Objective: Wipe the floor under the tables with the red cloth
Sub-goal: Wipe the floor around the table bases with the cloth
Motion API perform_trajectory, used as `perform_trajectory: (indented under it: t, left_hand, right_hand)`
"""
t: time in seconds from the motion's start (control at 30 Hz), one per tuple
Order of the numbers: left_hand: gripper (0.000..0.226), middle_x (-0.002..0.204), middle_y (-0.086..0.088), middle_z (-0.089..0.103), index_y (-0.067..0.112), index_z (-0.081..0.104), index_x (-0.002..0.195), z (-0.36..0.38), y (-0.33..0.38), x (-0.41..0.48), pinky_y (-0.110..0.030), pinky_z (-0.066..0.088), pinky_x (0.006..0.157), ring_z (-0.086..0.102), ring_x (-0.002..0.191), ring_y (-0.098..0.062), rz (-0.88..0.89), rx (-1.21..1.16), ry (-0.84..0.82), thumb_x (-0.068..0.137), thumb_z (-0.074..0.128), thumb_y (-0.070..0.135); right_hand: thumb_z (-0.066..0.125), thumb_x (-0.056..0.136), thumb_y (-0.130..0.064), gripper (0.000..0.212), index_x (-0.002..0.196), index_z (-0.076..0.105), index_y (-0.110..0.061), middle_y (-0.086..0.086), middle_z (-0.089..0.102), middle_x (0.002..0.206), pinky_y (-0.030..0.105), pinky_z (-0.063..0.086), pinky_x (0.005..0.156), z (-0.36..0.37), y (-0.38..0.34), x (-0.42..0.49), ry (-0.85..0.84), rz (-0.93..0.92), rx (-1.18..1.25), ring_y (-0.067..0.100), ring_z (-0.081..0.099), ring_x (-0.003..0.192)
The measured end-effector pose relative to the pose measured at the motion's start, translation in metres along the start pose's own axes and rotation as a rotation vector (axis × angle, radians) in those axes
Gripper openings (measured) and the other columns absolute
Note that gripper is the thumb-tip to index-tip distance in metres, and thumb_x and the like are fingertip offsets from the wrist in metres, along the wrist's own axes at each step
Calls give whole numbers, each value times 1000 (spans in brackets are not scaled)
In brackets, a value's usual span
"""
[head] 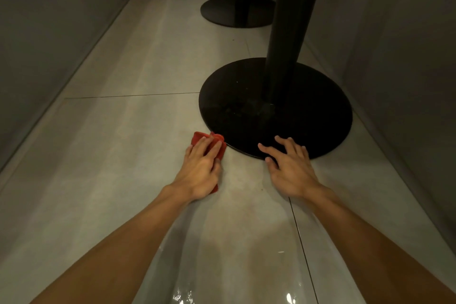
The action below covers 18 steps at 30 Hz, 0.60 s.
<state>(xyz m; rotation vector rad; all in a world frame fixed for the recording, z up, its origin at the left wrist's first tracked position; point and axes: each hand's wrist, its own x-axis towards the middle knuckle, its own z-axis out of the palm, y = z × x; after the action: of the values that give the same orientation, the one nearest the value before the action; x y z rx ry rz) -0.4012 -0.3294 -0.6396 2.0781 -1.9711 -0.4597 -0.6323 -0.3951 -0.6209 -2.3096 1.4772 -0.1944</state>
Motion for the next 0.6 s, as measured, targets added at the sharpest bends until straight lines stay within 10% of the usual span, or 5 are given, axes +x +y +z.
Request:
perform_trajectory:
  t: [0.27, 0.6]
  left_hand:
    - [62, 159, 8, 20, 35, 24, 151, 2, -3, -32, -42, 10, 122, 7, 148, -11, 208, -2, -55, 93, 15, 53]
    - [52, 162, 4, 9, 31, 18, 153, 6, 5, -10, -39, -4, 120, -3, 149, -15, 53, 26, -22, 103, 28, 38]
  right_hand:
    - [35, 103, -37, 44, 146, 32, -46, -4, 13, 161, 43, -5, 121, -1, 0, 0, -18, 4, 13, 20, -3, 150]
    - [34, 103, -40, 45, 147, 29, -46, -3, 10, 162, 45, -6, 121, 3, -1, -2, -13, 2, -18, 21, -6, 150]
